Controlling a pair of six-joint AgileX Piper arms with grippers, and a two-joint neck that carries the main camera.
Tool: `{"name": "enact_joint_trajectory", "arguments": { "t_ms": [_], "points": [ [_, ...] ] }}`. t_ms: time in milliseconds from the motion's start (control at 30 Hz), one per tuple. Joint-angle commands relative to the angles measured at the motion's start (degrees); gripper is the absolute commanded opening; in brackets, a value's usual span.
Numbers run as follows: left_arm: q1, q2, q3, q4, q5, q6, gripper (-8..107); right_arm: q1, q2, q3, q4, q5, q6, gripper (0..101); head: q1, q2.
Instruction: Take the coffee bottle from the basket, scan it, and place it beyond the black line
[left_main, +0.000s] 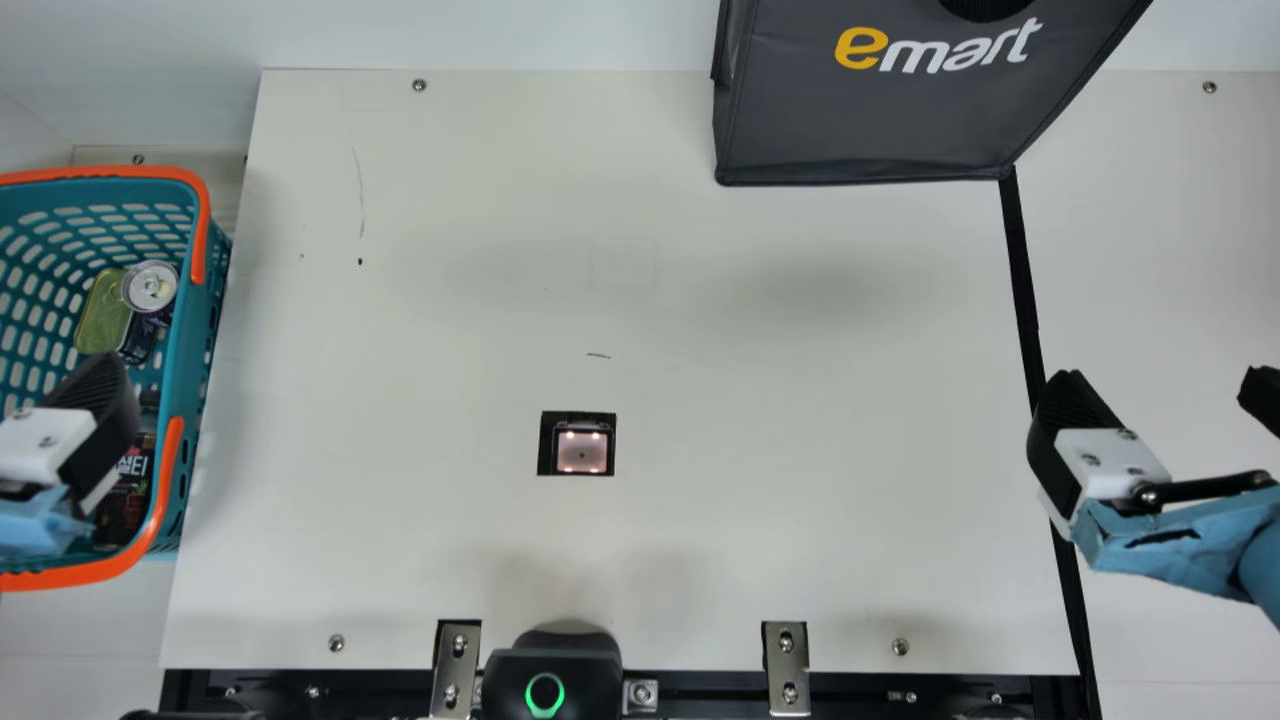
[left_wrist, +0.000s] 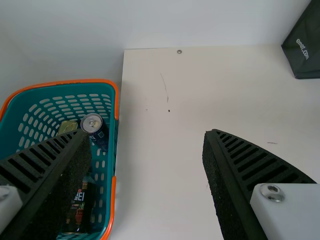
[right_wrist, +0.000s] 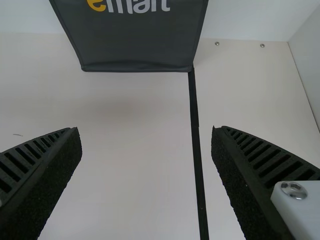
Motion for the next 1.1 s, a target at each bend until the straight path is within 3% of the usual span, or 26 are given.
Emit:
{"name": "enact_joint_trajectory", "arguments": {
  "t_ms": [0,467,1067],
  "points": [
    [0.0,0.0,0.0,0.0,0.0,0.0,90,0.0,0.0,0.0,0.0,0.0,0.0,91,-1.5,1.4],
    [0.0,0.0,0.0,0.0,0.0,0.0,90,0.0,0.0,0.0,0.0,0.0,0.0,91,-1.5,20.1],
    [2.2,3.4,0.1,0.5,-2.8,-1.1,90,0.0,0.0,0.0,0.0,0.1,0.0,91,-1.5,20.1]
  ]
}}
